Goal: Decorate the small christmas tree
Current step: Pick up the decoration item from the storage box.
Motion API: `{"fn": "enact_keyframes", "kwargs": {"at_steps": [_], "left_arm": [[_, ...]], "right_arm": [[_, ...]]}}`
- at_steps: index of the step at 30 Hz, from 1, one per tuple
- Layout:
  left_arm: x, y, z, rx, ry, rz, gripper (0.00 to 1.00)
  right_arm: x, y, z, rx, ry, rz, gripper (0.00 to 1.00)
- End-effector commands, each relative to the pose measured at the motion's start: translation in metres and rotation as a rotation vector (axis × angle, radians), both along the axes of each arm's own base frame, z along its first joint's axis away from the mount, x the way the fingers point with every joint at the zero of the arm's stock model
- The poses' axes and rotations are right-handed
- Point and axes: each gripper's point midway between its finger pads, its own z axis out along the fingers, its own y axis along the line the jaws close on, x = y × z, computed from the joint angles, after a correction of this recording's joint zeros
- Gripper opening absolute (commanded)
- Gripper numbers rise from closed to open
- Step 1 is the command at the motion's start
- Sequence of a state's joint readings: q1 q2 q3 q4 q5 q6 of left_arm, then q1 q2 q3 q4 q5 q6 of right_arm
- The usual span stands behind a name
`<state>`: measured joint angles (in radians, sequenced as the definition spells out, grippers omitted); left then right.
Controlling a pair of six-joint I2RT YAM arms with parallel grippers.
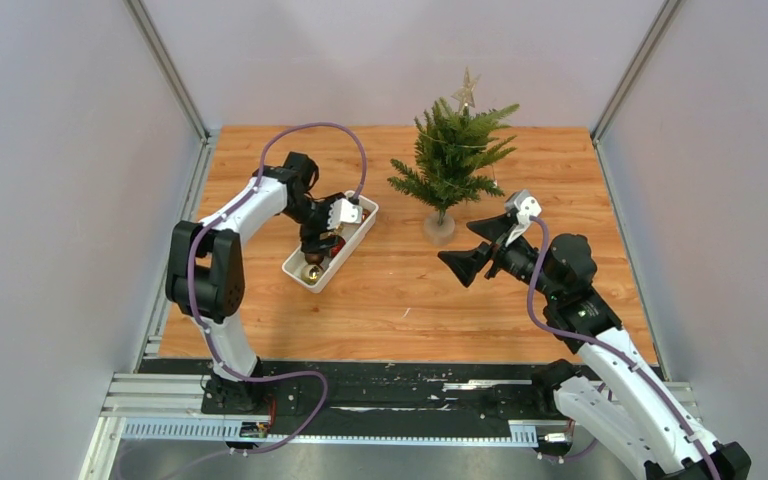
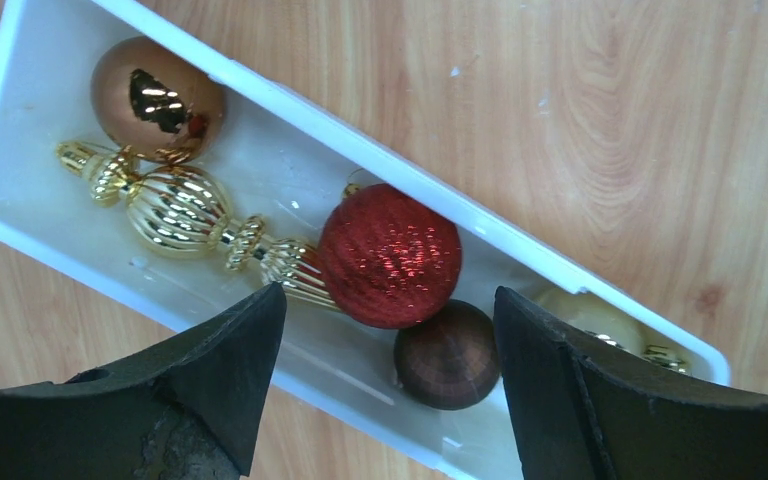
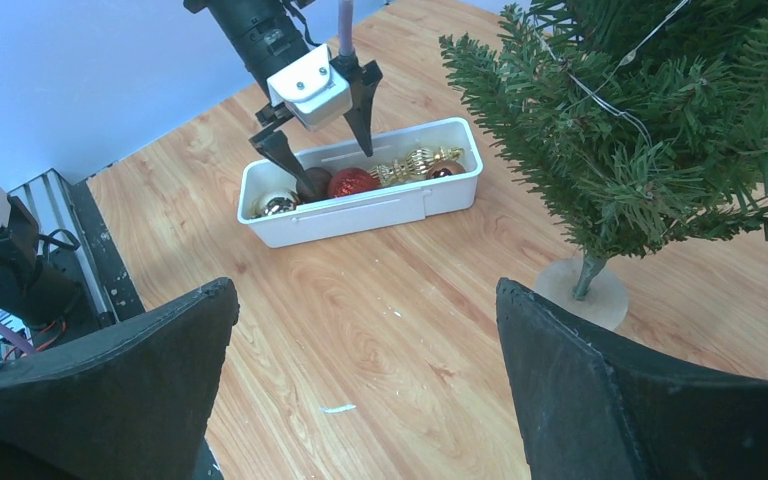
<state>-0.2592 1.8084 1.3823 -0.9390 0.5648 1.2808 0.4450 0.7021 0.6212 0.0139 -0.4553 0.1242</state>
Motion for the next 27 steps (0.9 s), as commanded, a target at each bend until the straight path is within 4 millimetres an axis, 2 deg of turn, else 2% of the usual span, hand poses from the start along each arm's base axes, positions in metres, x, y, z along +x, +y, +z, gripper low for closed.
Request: {"fn": "enact_keyframes", "kwargs": {"at_steps": [1, 4, 5, 10, 18, 23, 27], "left_arm": [[0.024, -0.001, -0.003, 0.013, -0.092, 0.008, 0.84], [0.027, 0.000, -0.013, 0.044, -0.118, 0.006, 0.87], [0.021, -0.001, -0.019, 0.052, -0.116, -0.009, 0.88], [0.016, -0.006, -0.027, 0.056, -0.133, -0.054, 0.86], [0.008, -0.021, -0.021, -0.017, -0.078, -0.072, 0.85], [-0.001, -0.028, -0.028, -0.026, -0.047, -0.068, 0.79], [0.002, -0.028, -0.028, -0.016, -0.053, -0.048, 0.67]], "right_arm": [[-0.001, 0.002, 0.007, 0.020, -0.009, 0.007, 1.00], [-0.001, 0.002, 0.007, 0.019, -0.008, 0.005, 1.00], [0.000, 0.002, 0.007, 0.020, -0.008, 0.004, 1.00], [0.000, 0.003, 0.006, 0.020, -0.006, 0.009, 1.00], [0.001, 0.004, 0.005, 0.024, 0.004, 0.013, 1.00], [0.001, 0.004, 0.004, 0.023, 0.007, 0.011, 1.00], [0.001, 0.005, 0.004, 0.025, 0.012, 0.016, 1.00]]}}
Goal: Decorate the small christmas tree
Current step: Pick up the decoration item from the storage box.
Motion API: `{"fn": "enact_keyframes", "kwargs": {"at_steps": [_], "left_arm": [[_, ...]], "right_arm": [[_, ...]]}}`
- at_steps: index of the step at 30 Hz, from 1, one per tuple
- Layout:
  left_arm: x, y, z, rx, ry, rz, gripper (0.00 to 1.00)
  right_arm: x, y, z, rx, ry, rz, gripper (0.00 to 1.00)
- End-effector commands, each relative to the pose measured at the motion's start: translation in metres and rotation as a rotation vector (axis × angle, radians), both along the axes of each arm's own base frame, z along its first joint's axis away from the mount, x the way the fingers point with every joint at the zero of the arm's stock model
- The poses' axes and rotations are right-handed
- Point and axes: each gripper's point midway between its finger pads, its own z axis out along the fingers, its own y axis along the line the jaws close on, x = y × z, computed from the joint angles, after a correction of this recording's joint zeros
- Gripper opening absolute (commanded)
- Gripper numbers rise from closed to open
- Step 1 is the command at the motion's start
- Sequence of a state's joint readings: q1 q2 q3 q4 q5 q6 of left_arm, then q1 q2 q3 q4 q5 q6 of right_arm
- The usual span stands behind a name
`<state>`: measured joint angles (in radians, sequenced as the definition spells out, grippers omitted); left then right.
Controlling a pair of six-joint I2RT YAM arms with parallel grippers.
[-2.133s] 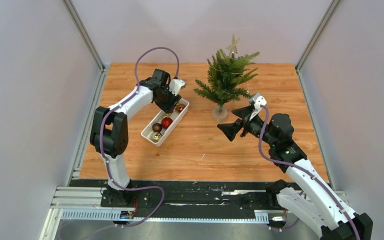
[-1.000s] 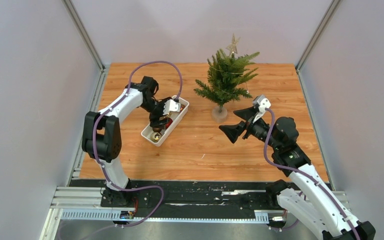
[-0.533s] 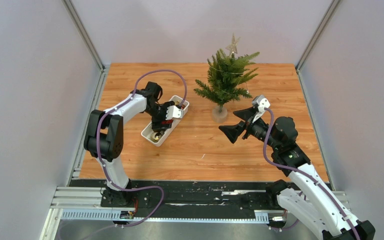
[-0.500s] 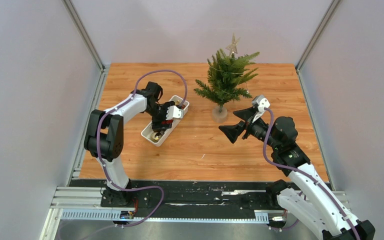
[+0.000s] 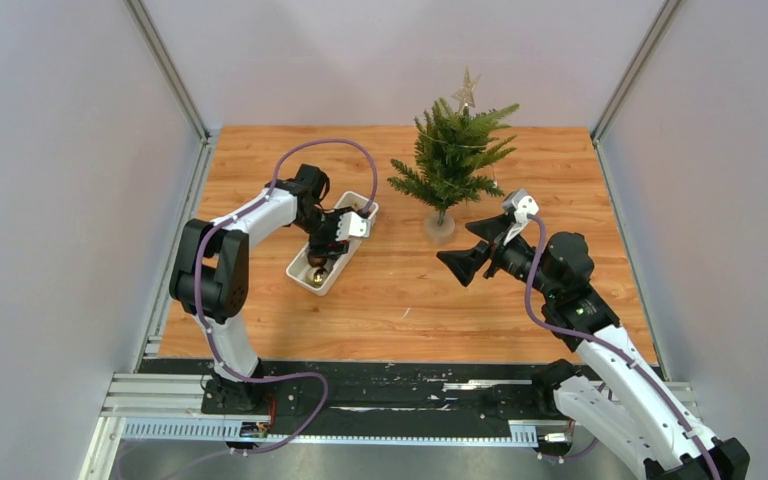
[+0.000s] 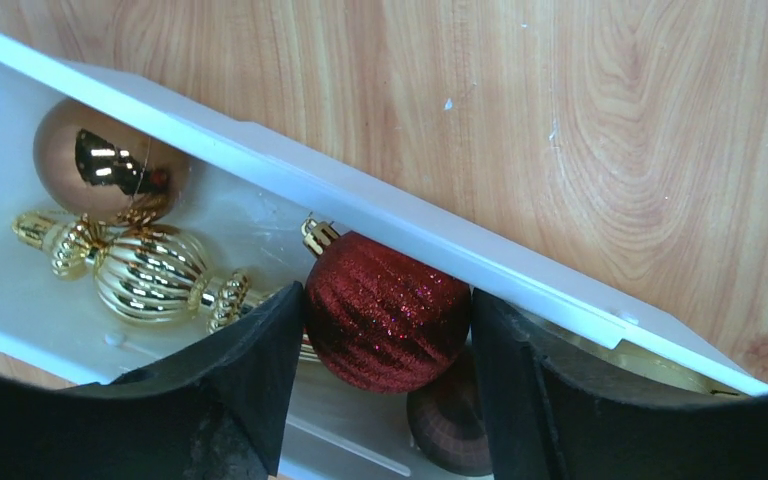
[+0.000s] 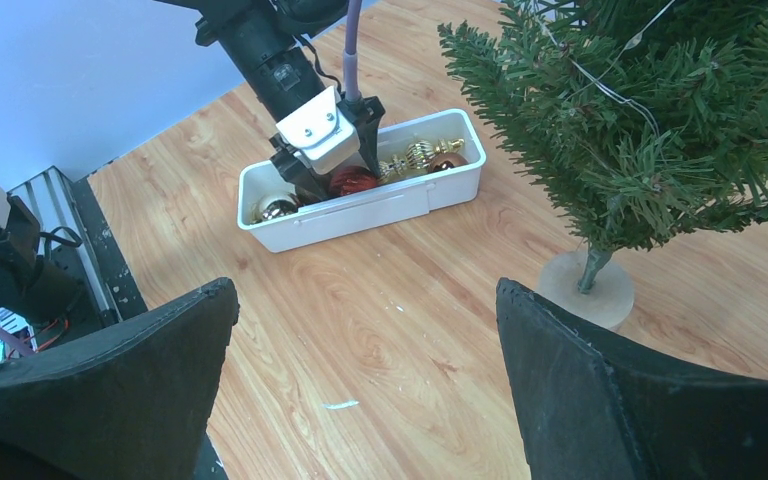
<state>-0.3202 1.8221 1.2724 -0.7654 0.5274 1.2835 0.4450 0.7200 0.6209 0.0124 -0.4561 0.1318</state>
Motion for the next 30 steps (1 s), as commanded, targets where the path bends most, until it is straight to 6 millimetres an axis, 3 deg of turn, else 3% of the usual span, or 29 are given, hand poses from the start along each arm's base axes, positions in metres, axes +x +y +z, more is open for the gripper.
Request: {"fn": "enact_keyframes", "kwargs": {"at_steps": [1, 4, 10, 14, 20, 30], "left_arm": [[0.002, -0.010, 0.002, -0.030, 0.003, 0.009, 0.61], [0.007, -0.003, -0.001, 0.009, -0.018, 0.026, 0.56], [0.009, 0.011, -0.009, 0.078, -0.051, 0.047, 0.36], [0.021, 0.012, 0.014, 0.068, -0.111, 0.082, 0.02], [0.030, 0.011, 0.066, 0.010, -0.152, 0.117, 0.00], [0.000, 0.001, 0.141, -0.107, -0.135, 0.092, 0.00]], "right_arm": [[-0.002, 0.004, 0.010, 0.029, -0.013, 0.016, 1.00], [-0.002, 0.002, 0.012, 0.032, -0.021, 0.009, 1.00], [-0.004, 0.001, 0.017, 0.041, -0.035, 0.006, 1.00], [-0.005, -0.001, 0.022, 0.048, -0.048, 0.001, 1.00], [-0.004, 0.002, 0.036, 0.072, -0.041, 0.004, 1.00], [-0.006, 0.009, 0.063, 0.121, -0.019, 0.040, 1.00]]}}
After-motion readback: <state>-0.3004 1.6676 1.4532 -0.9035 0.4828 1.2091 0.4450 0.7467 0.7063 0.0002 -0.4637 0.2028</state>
